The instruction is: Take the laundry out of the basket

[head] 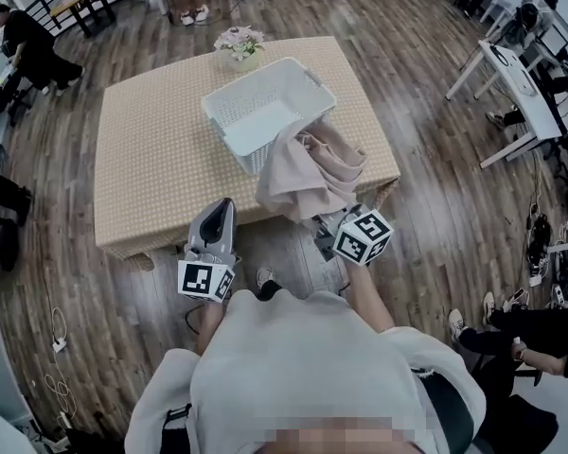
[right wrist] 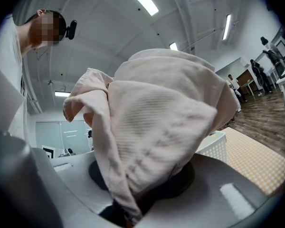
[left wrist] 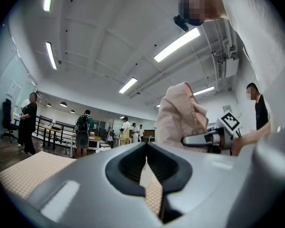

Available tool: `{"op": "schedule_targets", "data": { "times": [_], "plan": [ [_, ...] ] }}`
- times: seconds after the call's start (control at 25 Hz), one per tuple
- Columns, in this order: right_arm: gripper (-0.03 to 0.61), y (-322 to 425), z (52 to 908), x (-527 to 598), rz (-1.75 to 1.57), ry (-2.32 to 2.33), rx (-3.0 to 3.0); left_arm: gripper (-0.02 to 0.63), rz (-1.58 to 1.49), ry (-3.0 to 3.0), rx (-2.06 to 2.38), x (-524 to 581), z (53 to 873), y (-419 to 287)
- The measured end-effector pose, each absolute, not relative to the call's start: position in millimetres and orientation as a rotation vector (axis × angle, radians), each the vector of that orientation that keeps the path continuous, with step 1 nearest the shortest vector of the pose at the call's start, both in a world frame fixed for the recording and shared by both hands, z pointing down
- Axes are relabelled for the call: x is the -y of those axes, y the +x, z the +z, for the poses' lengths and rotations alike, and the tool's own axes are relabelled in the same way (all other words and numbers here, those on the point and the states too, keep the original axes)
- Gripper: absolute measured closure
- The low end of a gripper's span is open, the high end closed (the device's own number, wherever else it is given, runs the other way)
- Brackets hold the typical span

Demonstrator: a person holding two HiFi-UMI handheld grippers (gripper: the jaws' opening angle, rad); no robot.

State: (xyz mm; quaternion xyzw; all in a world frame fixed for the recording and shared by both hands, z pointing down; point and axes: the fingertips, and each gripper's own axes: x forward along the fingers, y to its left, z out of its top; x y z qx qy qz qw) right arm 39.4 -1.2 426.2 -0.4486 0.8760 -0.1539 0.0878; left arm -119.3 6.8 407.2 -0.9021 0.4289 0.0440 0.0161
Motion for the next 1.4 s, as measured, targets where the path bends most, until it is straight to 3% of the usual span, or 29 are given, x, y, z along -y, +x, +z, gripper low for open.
{"op": "schedule_targets", "data": {
  "times": [0.52, 1.4],
  "plan": [
    [0.453, 92.0, 467.0, -135.4, -0.582, -1.259, -2.602, 0.603, 0.105, -2.814, -1.390, -139.7, 424.4, -49.3],
    [0.453, 101.8, 451.8, -155.7, -0.505, -1.223, -2.617, 0.603, 0.135, -2.761, -1.369, -166.6, 408.7, -33.4]
  ]
}}
